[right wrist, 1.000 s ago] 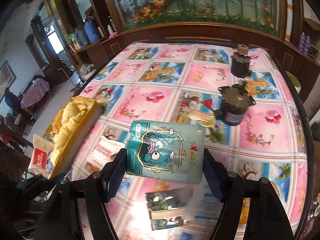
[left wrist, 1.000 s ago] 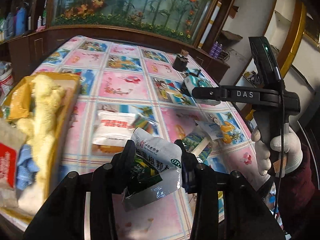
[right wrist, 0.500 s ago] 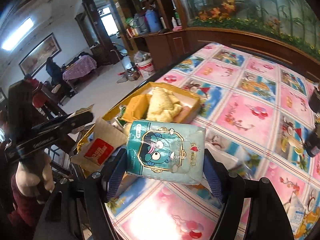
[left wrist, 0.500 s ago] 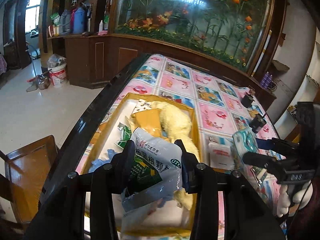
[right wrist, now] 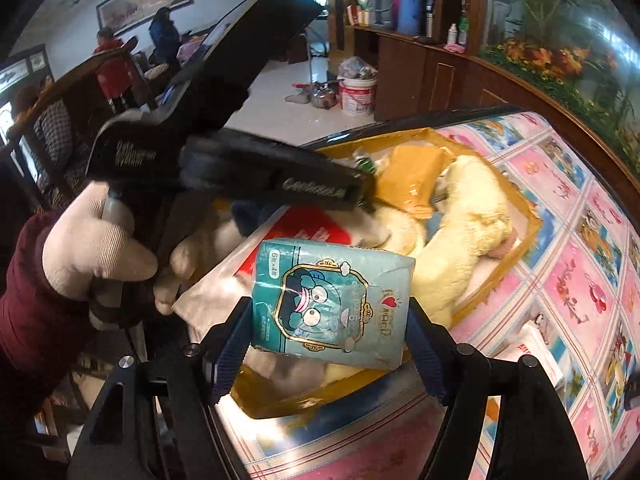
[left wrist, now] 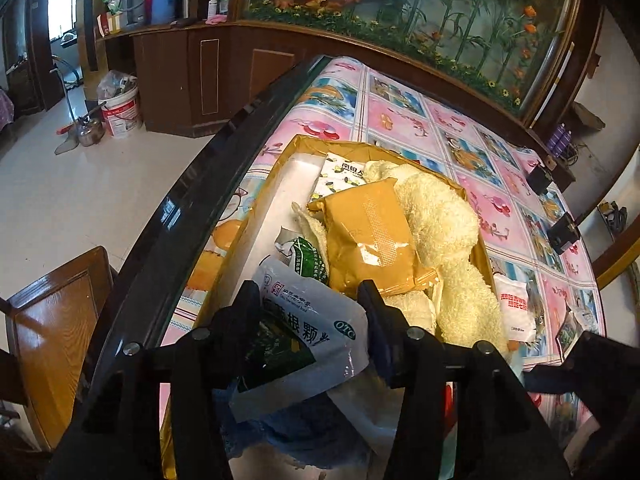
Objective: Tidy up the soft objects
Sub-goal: 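Carry the sachet and tissue pack over the tray and release both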
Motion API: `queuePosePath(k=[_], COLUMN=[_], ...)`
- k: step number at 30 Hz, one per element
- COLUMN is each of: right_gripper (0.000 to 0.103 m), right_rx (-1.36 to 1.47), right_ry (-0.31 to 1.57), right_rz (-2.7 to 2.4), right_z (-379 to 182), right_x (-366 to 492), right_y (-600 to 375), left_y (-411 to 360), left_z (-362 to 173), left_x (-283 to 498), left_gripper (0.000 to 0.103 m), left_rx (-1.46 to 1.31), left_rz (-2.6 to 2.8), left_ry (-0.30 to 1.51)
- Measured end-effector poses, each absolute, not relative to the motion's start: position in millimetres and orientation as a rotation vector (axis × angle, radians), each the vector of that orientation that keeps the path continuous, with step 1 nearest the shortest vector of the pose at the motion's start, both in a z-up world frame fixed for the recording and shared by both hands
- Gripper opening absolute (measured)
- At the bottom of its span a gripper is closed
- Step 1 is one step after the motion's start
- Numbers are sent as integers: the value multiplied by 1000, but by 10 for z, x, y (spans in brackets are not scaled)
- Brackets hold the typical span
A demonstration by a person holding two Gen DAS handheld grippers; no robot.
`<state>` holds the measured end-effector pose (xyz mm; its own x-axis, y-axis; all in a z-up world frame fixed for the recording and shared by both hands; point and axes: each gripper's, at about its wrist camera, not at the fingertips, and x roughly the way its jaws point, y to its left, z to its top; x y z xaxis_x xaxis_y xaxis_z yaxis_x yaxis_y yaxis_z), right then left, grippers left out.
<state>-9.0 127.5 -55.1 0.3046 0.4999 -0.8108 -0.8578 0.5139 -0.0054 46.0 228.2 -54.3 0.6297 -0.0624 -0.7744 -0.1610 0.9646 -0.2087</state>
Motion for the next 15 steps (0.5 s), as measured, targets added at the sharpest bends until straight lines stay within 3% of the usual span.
queuePosePath(k=[3,6,8,10,15], right_gripper=[76,79,80,88,92], right_rx=[-568,-570,-499,-420,-276], right_ry=[892,883,898,889,850], right_rz=[990,971,984,990,1008], right_z=[-683,-735,-679,-561,-303], right_x=[-198,-173,-104,-57,6], right_y=[1387,1396,1318,1208,897], left_y=[2304,2271,2234,2194,2126], left_z=[-460,-305,-197,-94,64], left_x=[391,299,230,159,-27], left_gripper=[55,64,67,72,73], left_rx=[-282,-269,-253,-228,-192], left_rz=[62,70,71,77,97], left_ry=[862,810,773,736,672])
